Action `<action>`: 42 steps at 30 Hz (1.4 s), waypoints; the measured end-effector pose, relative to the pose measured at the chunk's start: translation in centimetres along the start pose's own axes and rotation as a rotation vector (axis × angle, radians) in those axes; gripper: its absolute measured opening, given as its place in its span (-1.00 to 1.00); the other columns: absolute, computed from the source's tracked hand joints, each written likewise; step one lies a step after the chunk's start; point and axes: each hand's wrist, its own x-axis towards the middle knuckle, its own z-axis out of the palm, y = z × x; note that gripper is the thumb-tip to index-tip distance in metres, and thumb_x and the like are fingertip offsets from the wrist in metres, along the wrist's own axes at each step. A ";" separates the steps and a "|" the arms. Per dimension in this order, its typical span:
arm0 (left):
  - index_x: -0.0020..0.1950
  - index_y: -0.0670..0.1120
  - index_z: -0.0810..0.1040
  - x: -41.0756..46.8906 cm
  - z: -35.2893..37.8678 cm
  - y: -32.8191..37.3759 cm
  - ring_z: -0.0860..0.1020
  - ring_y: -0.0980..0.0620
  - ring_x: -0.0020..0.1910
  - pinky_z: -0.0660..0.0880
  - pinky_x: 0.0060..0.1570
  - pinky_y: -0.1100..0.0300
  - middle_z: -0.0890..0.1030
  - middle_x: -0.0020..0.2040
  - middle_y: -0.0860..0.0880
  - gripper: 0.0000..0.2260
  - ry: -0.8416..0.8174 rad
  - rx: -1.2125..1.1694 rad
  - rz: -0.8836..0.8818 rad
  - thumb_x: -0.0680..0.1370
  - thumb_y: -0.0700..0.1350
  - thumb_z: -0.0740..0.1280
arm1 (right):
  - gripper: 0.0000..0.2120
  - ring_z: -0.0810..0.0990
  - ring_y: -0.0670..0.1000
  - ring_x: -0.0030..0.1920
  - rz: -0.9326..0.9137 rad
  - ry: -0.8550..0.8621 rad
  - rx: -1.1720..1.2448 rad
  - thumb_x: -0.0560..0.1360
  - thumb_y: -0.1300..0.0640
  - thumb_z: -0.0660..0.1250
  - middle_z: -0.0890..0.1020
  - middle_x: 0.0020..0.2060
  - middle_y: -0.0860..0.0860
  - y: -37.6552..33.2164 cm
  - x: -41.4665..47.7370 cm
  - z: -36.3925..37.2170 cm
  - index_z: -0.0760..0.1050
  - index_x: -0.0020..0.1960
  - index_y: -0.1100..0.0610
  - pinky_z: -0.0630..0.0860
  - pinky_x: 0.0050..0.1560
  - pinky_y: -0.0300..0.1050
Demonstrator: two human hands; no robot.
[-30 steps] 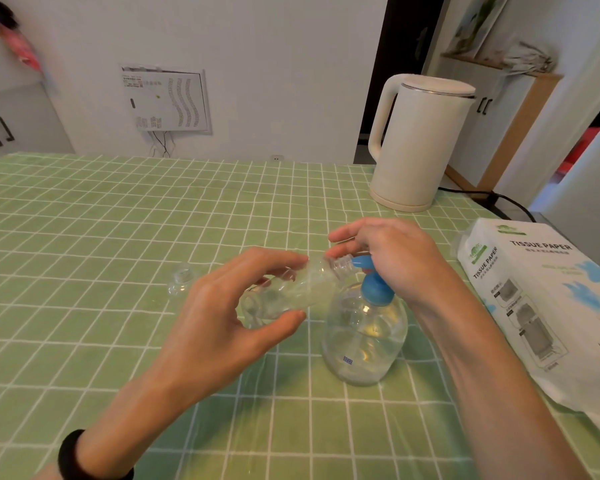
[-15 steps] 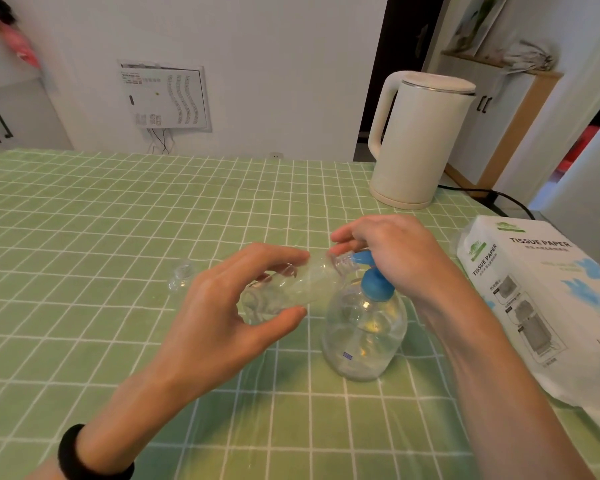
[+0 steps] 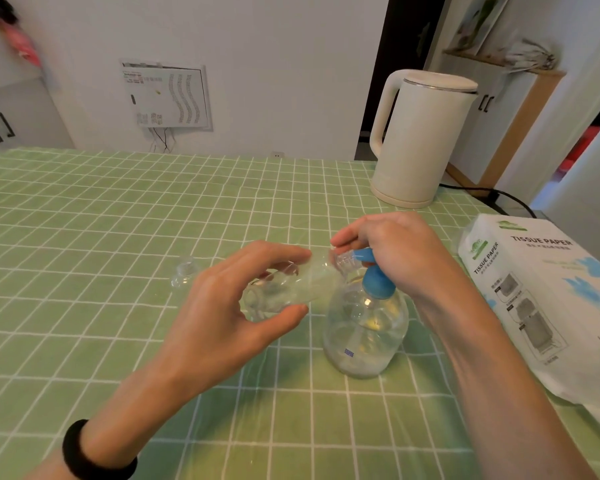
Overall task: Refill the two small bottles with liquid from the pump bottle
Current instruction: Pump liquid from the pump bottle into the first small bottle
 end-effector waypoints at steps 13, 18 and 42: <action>0.34 0.02 0.62 0.0 -0.4 -0.2 0.65 0.15 0.18 0.58 0.14 0.20 0.70 0.16 0.14 -0.56 0.002 -0.020 -0.004 0.46 -0.07 0.55 | -0.64 0.60 -0.40 -0.29 0.026 -0.017 -0.037 0.53 0.26 0.19 0.70 -0.31 -0.27 0.2 0.0 0.2 0.74 -0.17 0.02 0.46 -0.35 -0.41; 0.33 -0.01 0.63 0.1 -0.2 -0.5 0.67 0.13 0.15 0.59 0.13 0.17 0.70 0.14 0.14 -0.56 0.005 -0.007 -0.001 0.46 -0.10 0.56 | -0.64 0.61 -0.31 -0.23 0.023 0.034 -0.034 0.57 0.18 0.20 0.75 -0.23 -0.16 0.0 0.2 0.1 0.74 -0.18 -0.01 0.42 -0.18 -0.22; 0.33 0.00 0.63 0.1 -0.3 -0.8 0.67 0.14 0.16 0.59 0.13 0.17 0.70 0.16 0.15 -0.56 0.005 -0.011 0.002 0.46 -0.10 0.57 | -0.65 0.66 -0.24 -0.12 0.041 0.055 -0.028 0.55 0.19 0.17 0.76 -0.21 -0.17 0.3 0.2 0.1 0.72 -0.14 -0.01 0.47 -0.06 -0.22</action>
